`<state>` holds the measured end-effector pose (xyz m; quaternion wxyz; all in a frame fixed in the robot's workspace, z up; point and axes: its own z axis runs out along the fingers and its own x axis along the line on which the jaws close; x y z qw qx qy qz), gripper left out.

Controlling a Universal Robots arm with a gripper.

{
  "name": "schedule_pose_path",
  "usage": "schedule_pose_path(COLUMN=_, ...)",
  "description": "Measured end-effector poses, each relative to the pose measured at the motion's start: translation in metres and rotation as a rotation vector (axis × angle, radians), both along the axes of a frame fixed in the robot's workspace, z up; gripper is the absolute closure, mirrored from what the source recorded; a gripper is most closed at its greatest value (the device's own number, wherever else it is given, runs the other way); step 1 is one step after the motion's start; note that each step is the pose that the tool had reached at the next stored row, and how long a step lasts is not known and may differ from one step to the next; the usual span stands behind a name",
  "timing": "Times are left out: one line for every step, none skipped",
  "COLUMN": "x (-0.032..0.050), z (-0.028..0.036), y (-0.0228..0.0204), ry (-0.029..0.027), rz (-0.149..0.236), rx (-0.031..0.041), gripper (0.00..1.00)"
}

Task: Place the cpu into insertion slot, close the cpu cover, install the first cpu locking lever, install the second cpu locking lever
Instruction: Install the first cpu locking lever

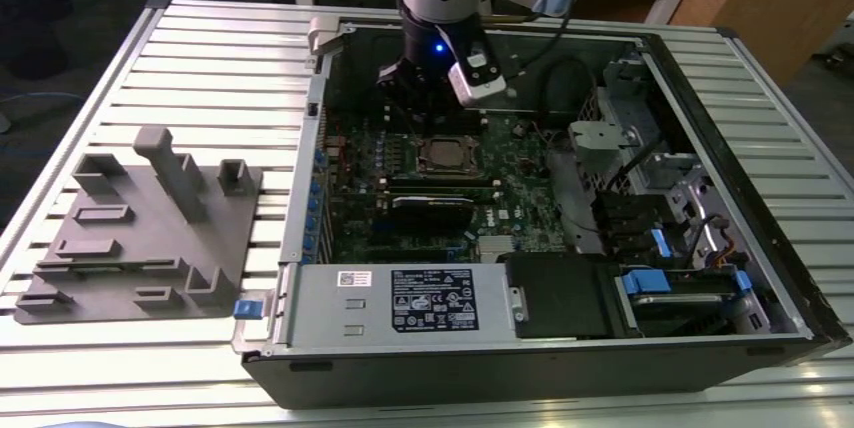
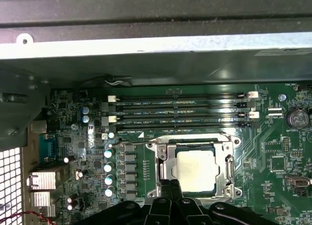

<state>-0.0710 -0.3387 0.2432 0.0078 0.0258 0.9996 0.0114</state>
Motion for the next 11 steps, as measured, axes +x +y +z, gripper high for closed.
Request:
schedule_pose_path(x=-0.0007, z=-0.0001, y=0.0, ry=0.0, rz=0.0, rx=0.0, gripper=0.89)
schedule_pose_path(x=-0.0015, z=-0.0001, y=0.0, ry=0.0, rz=0.0, rx=0.0, gripper=0.89)
schedule_pose_path(x=-0.0022, z=-0.0002, y=0.0, ry=0.0, rz=0.0, rx=0.0, gripper=0.89)
schedule_pose_path(x=-0.003, z=-0.0004, y=0.0, ry=0.0, rz=0.0, rx=0.0001, gripper=0.89)
schedule_pose_path(x=-0.0036, z=-0.0005, y=0.0, ry=-0.0001, rz=0.0, rx=0.0001, gripper=0.89)
schedule_pose_path(x=-0.0043, z=-0.0006, y=0.0, ry=0.0, rz=0.0, rx=0.0, gripper=0.89)
schedule_pose_path(x=-0.0051, z=-0.0007, y=0.0, ry=0.0001, rz=0.0, rx=0.0, gripper=0.89)
schedule_pose_path(x=-0.0062, z=-0.0008, y=0.0, ry=0.0001, rz=0.0, rx=-0.0001, gripper=0.89)
schedule_pose_path(x=-0.0074, z=-0.001, y=0.0, ry=0.0, rz=0.0, rx=0.0, gripper=0.89)
schedule_pose_path(x=-0.0087, z=-0.0012, y=0.0, ry=0.0, rz=0.0, rx=0.0, gripper=0.89)
schedule_pose_path(x=-0.0096, z=-0.0013, y=0.0, ry=-0.0001, rz=0.0, rx=0.0001, gripper=0.89)
